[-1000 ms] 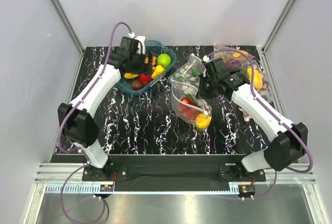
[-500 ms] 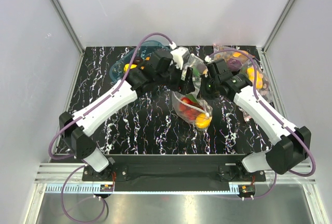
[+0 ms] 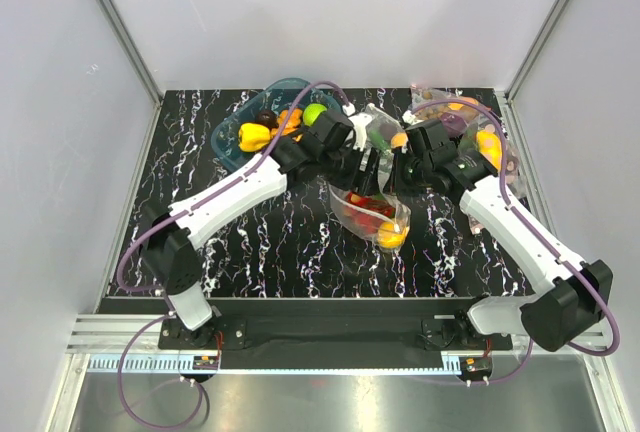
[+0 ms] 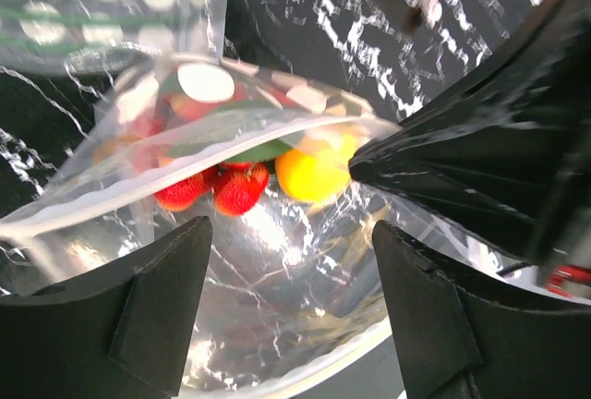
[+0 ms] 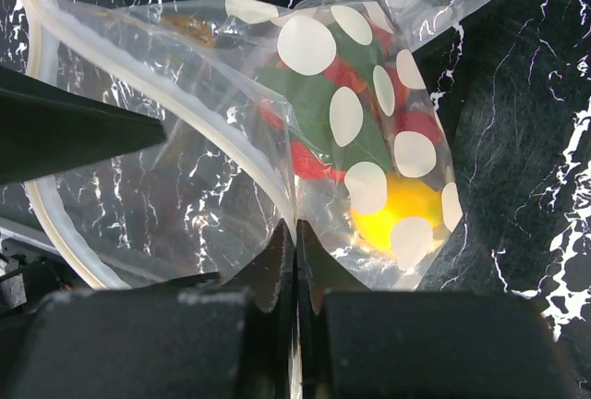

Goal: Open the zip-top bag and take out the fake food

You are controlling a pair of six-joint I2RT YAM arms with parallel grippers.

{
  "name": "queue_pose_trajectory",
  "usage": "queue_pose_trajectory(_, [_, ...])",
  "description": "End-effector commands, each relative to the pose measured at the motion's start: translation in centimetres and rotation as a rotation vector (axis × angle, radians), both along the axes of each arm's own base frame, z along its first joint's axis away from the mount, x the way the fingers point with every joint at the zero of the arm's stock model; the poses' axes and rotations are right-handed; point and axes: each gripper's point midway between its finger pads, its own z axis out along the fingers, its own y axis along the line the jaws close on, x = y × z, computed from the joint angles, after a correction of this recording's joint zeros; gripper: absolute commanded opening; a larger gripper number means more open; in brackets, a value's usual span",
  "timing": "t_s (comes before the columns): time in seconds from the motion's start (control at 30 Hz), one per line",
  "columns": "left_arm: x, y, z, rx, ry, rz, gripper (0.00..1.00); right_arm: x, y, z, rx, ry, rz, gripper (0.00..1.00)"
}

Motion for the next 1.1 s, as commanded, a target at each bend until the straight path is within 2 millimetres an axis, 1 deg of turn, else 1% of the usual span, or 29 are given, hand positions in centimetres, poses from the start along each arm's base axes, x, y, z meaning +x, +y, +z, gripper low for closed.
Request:
queue_pose_trajectory(0.0, [-0.7,-0.9,0.6,-0.010,0.005,-0.019,0.75,0.0,-0.2,1.0,0.010,-0.037,-0.023,0.00])
queue_pose_trajectory(0.13, [-1.0,-1.1,-1.1,0.056,0.004,-0.021,0.74,-0.1,-0.2,1.1,0.014,-0.039,-0.028,0.00])
queue_pose_trajectory(0.17, [-1.0,-1.0,-2.0,0.079,0.010,-0.017,0.75,-0.1,-0.2,1.2,0.015,-0.042,-0.030,0.00])
queue_pose_trajectory(0.33, [0.0,-0.5,-4.6,0.151,-0.016,0.029,0.74,-0.2,-0.4,1.2,0.013,-0.043,-0.036,0.00])
queue_pose_trajectory(0.47, [0.5,-0.6,-5.4,0.158,-0.037,0.027,0.74,-0.4,-0.5,0.9,0.015,-0.037,-0.042,0.00])
queue_pose_trajectory(0.5, [0.6,-0.9,-5.4,0.144,-0.050,0.021,0.75,-0.5,-0.6,0.7,0.013,-0.031,-0.047,0.00])
queue_pose_trajectory(0.53, [0.5,-0.8,-6.0,0.151,-0.044,0.015,0.75,-0.5,-0.6,0.7,0.011,-0.032,-0.047,0.00])
queue_pose_trajectory(0.6, [0.4,-1.1,-6.5,0.146,-0.043,-0.002,0.74,-0.5,-0.6,0.6,0.009,-0.031,-0.048,0.00])
queue_pose_trajectory(0.63, [0.2,-0.8,-7.5,0.163,-0.033,-0.009,0.75,-0.4,-0.7,0.6,0.008,-0.032,-0.050,0.00])
queue_pose_trajectory(0.77, [0.1,-0.9,-8.9,0.163,-0.033,-0.021,0.75,-0.3,-0.6,0.7,0.006,-0.035,-0.052,0.00])
queue_pose_trajectory(0.83, [0.3,-1.4,-8.8,0.138,-0.049,-0.026,0.75,-0.3,-0.7,0.7,0.005,-0.032,-0.057,0.00])
queue_pose_trajectory(0.87, [0.3,-1.4,-9.3,0.135,-0.047,-0.030,0.75,-0.3,-0.7,0.5,0.004,-0.029,-0.057,0.00])
queue_pose_trajectory(0.93, [0.5,-1.8,-9.7,0.128,-0.057,-0.039,0.75,-0.3,-0.7,0.4,0.006,-0.024,-0.058,0.00])
queue_pose_trajectory(1.0, [0.6,-1.9,-10.9,0.152,-0.047,-0.047,0.75,-0.3,-0.7,0.1,0.006,-0.015,-0.060,0.00])
queue_pose_trajectory(1.07, [0.7,-1.9,-11.8,0.167,-0.040,-0.051,0.75,-0.3,-0.8,-0.1,0.004,-0.009,-0.062,0.00])
